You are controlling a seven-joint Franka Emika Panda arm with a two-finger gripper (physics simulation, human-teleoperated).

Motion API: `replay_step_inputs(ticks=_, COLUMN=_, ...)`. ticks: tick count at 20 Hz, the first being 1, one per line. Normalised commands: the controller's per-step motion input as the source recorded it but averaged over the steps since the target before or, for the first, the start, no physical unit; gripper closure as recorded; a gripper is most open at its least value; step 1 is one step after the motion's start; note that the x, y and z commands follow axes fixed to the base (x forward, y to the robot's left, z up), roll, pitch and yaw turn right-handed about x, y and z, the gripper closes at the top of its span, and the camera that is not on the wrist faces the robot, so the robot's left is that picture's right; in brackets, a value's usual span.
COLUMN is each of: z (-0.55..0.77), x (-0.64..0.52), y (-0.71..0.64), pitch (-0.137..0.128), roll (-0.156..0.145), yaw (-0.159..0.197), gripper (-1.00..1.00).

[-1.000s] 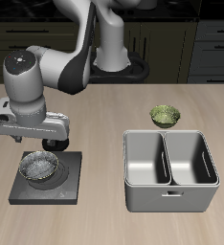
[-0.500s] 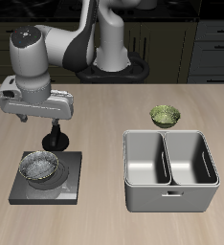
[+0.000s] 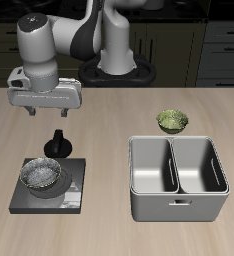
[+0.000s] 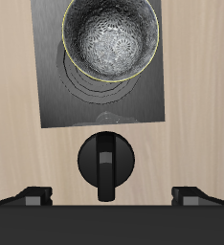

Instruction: Place the black bowl on the flat stove and turn on the flat stove

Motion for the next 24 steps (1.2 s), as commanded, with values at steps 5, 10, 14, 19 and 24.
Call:
replay_step_inputs(ticks=5, z=-0.02, x=-0.29, y=0.04, pitch=-0.036, roll=0.012, yaw=0.05, gripper=-1.0)
replay_step_inputs(ticks=10, z=0.08, x=-0.31, y=0.04, pitch=-0.077, roll=0.006, yaw=0.058, gripper=-1.0)
replay_step_inputs(ticks=14, z=-0.03, x=-0.27, y=0.16, pitch=-0.034, roll=0.022, yaw=0.01, gripper=-1.0)
replay_step_inputs(ticks=19, z=0.0, x=-0.2, y=0.05, pitch=-0.028, roll=-0.013, yaw=-0.004, gripper=-1.0)
replay_step_inputs(ticks=24, z=0.09, x=-0.11, y=-0.05, pitch=-0.058, roll=-0.007, yaw=0.003, gripper=-1.0)
